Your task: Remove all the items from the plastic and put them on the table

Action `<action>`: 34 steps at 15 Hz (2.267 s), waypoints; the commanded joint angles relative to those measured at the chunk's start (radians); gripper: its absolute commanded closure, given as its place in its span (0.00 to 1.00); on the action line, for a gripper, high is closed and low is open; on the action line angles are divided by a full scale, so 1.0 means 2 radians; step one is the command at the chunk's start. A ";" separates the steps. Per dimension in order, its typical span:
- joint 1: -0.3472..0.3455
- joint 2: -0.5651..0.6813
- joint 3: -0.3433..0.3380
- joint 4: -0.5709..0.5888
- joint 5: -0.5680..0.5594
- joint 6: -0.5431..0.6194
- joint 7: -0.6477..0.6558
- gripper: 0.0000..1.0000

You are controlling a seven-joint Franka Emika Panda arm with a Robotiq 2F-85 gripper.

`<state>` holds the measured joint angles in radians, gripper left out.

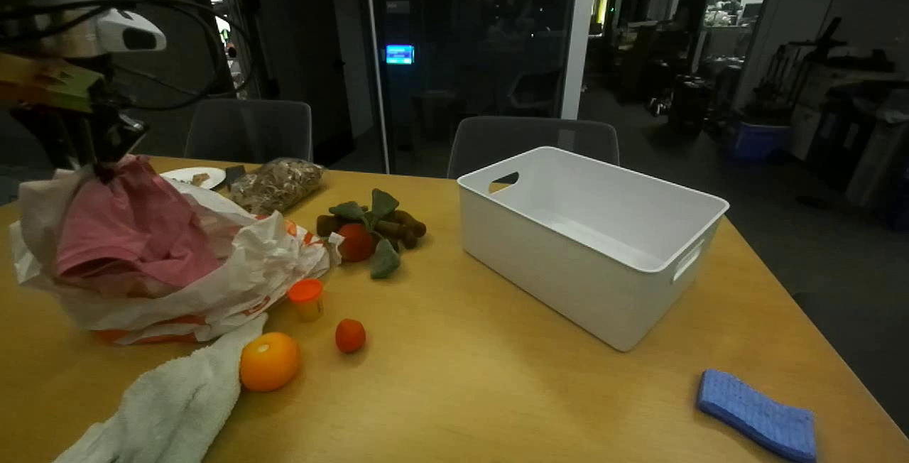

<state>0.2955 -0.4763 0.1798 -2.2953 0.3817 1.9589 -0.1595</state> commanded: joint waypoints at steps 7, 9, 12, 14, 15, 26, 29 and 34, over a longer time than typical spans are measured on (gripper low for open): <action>-0.020 -0.135 0.002 0.007 -0.050 -0.037 0.040 0.92; -0.028 -0.179 0.005 0.007 -0.073 -0.046 0.062 0.92; -0.052 -0.225 -0.004 0.003 -0.110 -0.043 0.079 0.93; -0.073 -0.254 -0.010 -0.008 -0.136 -0.033 0.088 0.93; -0.085 -0.267 -0.015 -0.017 -0.150 -0.029 0.090 0.93; -0.266 -0.224 -0.040 -0.157 -0.363 0.203 0.153 0.93; -0.340 -0.169 -0.001 -0.177 -0.437 0.279 0.219 0.93; -0.409 -0.121 0.048 -0.234 -0.542 0.316 0.322 0.93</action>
<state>-0.4700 -0.7331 0.2463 -2.7032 -0.6049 2.5431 0.3853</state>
